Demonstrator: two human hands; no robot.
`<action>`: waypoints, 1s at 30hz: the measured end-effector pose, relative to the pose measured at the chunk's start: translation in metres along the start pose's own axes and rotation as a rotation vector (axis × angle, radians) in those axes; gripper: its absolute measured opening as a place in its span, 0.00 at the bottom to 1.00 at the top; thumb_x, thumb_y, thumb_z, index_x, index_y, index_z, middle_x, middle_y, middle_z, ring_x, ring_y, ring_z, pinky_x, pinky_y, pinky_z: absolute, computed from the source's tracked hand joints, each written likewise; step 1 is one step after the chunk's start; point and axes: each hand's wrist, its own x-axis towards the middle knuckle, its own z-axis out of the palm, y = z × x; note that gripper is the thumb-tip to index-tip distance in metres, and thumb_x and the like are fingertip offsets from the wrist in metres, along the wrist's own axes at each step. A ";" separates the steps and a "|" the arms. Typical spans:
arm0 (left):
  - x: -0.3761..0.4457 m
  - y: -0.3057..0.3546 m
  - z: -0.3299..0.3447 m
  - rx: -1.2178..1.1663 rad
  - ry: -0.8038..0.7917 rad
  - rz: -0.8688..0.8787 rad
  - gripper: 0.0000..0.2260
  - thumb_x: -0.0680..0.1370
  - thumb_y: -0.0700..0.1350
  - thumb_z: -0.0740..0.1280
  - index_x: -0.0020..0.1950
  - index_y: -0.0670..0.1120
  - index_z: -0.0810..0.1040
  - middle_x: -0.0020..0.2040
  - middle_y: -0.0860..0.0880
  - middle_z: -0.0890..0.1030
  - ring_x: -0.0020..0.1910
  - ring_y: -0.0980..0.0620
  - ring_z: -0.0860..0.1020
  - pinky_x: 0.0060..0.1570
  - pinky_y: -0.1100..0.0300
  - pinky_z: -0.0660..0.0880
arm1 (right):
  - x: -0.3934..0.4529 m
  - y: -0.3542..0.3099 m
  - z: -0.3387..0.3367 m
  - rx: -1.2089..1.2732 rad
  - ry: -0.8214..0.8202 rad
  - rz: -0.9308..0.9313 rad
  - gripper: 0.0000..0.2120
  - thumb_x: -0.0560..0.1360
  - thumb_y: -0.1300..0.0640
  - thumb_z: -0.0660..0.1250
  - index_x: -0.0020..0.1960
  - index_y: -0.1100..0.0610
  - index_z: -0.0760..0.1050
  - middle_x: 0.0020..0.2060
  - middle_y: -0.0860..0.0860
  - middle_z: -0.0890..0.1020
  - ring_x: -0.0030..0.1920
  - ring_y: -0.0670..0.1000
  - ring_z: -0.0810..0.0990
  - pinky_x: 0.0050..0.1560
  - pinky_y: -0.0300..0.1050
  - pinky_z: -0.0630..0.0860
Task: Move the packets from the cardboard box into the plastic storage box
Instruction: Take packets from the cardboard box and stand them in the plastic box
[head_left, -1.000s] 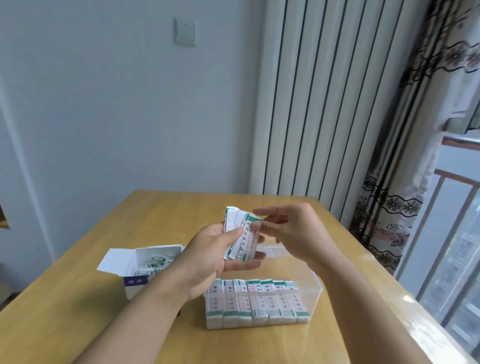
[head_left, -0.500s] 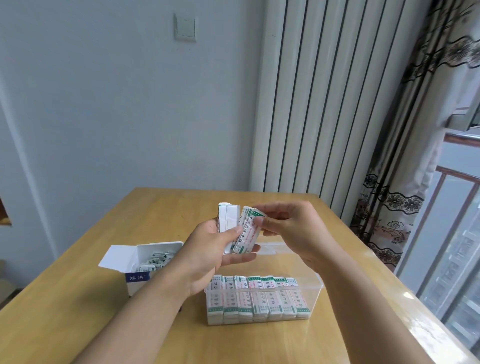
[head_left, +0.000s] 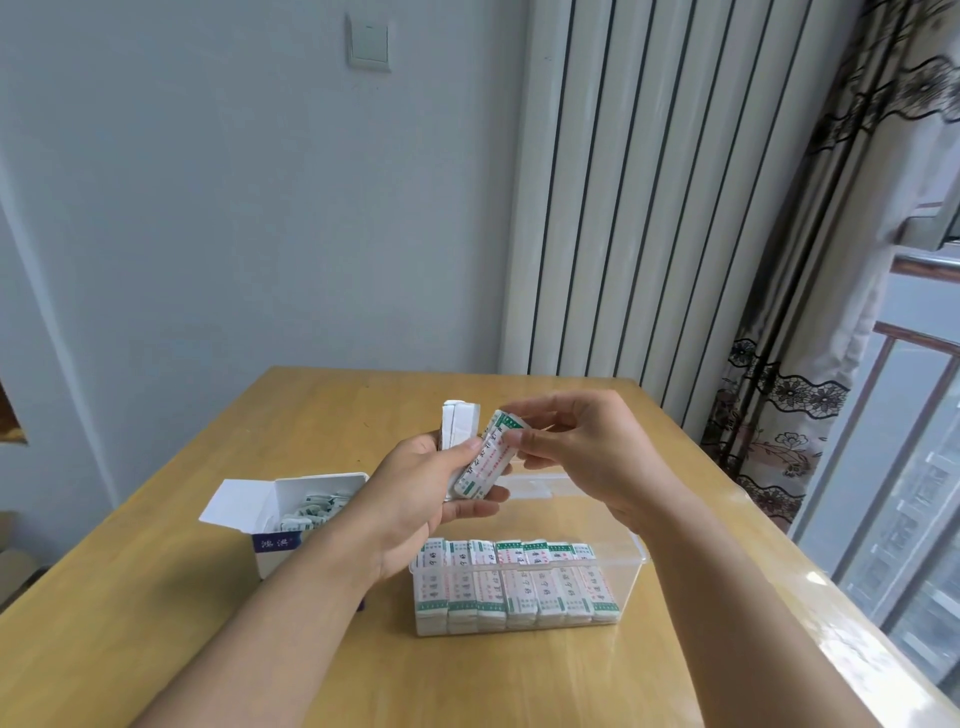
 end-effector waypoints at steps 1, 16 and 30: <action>0.000 0.000 0.000 0.010 0.000 -0.004 0.09 0.84 0.43 0.63 0.59 0.40 0.79 0.48 0.40 0.87 0.43 0.44 0.85 0.38 0.57 0.82 | 0.000 0.000 0.000 -0.032 0.009 -0.010 0.08 0.73 0.61 0.77 0.52 0.55 0.86 0.41 0.51 0.88 0.42 0.52 0.87 0.48 0.48 0.85; 0.003 -0.005 0.000 0.060 0.014 0.010 0.08 0.84 0.41 0.63 0.60 0.40 0.78 0.54 0.38 0.84 0.47 0.41 0.86 0.41 0.57 0.82 | -0.001 0.001 -0.001 -0.172 -0.006 -0.036 0.09 0.79 0.64 0.71 0.56 0.54 0.84 0.42 0.51 0.86 0.39 0.49 0.87 0.47 0.52 0.85; 0.008 -0.010 0.001 0.138 0.057 0.051 0.08 0.85 0.39 0.61 0.55 0.38 0.80 0.54 0.39 0.84 0.49 0.40 0.85 0.50 0.49 0.83 | 0.003 -0.014 -0.066 -0.566 -0.019 0.034 0.15 0.76 0.68 0.71 0.42 0.48 0.84 0.39 0.46 0.87 0.40 0.49 0.87 0.49 0.57 0.85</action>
